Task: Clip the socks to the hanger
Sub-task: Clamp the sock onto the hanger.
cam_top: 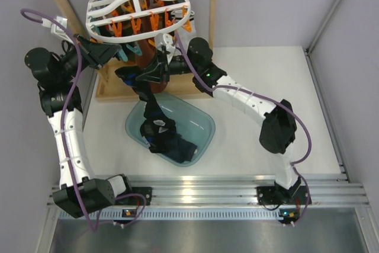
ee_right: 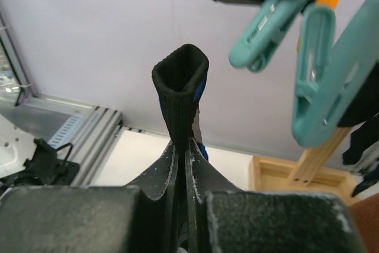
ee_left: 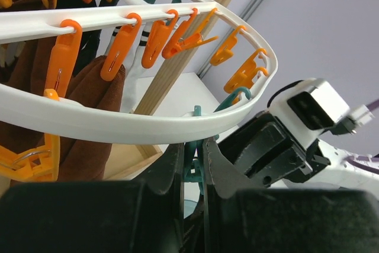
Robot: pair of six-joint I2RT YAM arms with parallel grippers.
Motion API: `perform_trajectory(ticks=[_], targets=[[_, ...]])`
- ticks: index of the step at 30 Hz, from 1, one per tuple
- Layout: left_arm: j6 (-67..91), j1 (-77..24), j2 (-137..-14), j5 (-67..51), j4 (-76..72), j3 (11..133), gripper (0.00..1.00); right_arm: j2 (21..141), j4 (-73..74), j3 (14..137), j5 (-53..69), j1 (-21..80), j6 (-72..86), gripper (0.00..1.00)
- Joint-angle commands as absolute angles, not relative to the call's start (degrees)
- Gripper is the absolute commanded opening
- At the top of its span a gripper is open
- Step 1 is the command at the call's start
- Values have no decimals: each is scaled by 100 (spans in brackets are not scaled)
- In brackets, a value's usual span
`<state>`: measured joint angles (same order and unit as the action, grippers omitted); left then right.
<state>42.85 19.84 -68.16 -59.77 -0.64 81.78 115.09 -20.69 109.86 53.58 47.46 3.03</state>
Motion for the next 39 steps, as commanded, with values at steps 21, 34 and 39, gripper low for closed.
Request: perform_trajectory(ticks=[21,34,39], targets=[[4667,1960,-6847,-6724,-1063,7954,0,11935,-3076,11707,6029,4421,1846,0],[5115,1960,-6864,-6794,-1520,7893,0,12102,-2979,11689,6223,4395,1818,0],[5176,1969,-6873,-6926,-1652,7831,0,12278,-3278,11953,6258,4368,2232,0]])
